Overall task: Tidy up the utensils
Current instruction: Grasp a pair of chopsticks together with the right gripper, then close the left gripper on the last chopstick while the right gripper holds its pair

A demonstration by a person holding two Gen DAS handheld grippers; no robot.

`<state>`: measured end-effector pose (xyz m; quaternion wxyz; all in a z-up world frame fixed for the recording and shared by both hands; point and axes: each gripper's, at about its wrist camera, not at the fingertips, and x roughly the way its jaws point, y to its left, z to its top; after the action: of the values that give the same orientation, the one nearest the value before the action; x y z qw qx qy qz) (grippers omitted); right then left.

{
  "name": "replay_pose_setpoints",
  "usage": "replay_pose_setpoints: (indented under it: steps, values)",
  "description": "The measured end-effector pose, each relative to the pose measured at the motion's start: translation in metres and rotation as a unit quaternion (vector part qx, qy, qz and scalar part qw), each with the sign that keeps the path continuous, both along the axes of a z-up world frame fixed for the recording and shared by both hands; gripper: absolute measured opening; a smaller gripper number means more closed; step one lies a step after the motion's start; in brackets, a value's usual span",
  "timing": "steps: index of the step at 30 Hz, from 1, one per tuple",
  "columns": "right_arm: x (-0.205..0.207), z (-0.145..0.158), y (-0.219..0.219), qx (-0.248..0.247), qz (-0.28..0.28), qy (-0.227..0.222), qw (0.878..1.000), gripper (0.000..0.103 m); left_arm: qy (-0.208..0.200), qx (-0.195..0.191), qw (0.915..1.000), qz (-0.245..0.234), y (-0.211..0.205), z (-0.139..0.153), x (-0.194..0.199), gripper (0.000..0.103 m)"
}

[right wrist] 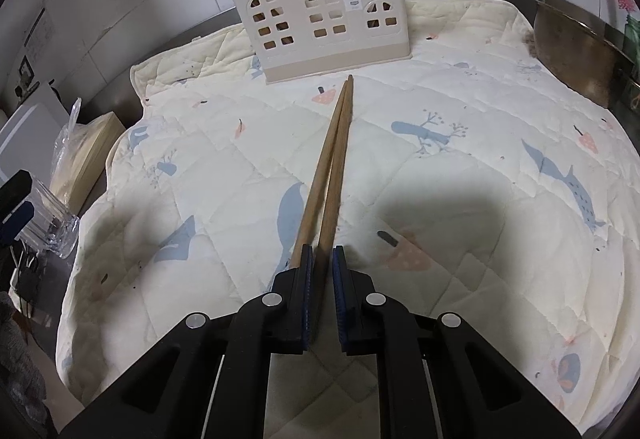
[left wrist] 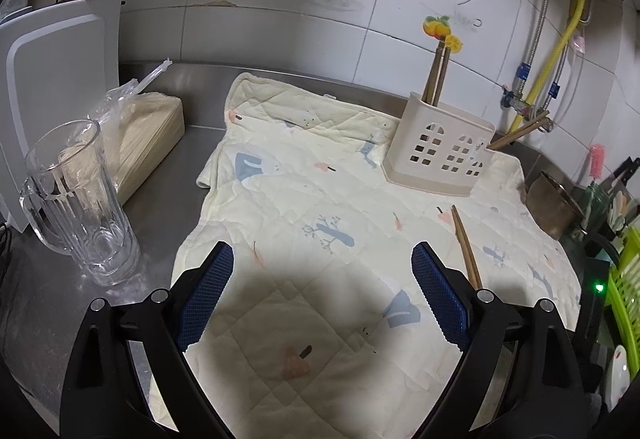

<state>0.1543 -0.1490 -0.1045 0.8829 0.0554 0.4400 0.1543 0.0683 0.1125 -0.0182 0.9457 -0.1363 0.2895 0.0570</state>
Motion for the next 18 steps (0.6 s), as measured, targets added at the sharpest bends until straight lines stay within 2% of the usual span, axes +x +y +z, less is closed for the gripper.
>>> replay_pose_setpoints:
  steps: [5, 11, 18]
  values:
    - [0.001, -0.002, 0.004, -0.009, -0.001, -0.009, 1.000, 0.009, 0.002, -0.001, 1.0000, -0.006, -0.005, -0.001, 0.000, 0.090]
    - [-0.001, 0.001, -0.002, 0.002, -0.007, -0.016, 1.000, 0.008, 0.010, -0.003, 0.9997, -0.021, -0.017, -0.008, -0.002, 0.090]
    - [-0.013, 0.026, -0.024, 0.005, -0.018, -0.065, 0.998, 0.007, 0.023, -0.002, 0.9984, -0.052, -0.044, -0.016, -0.001, 0.089]
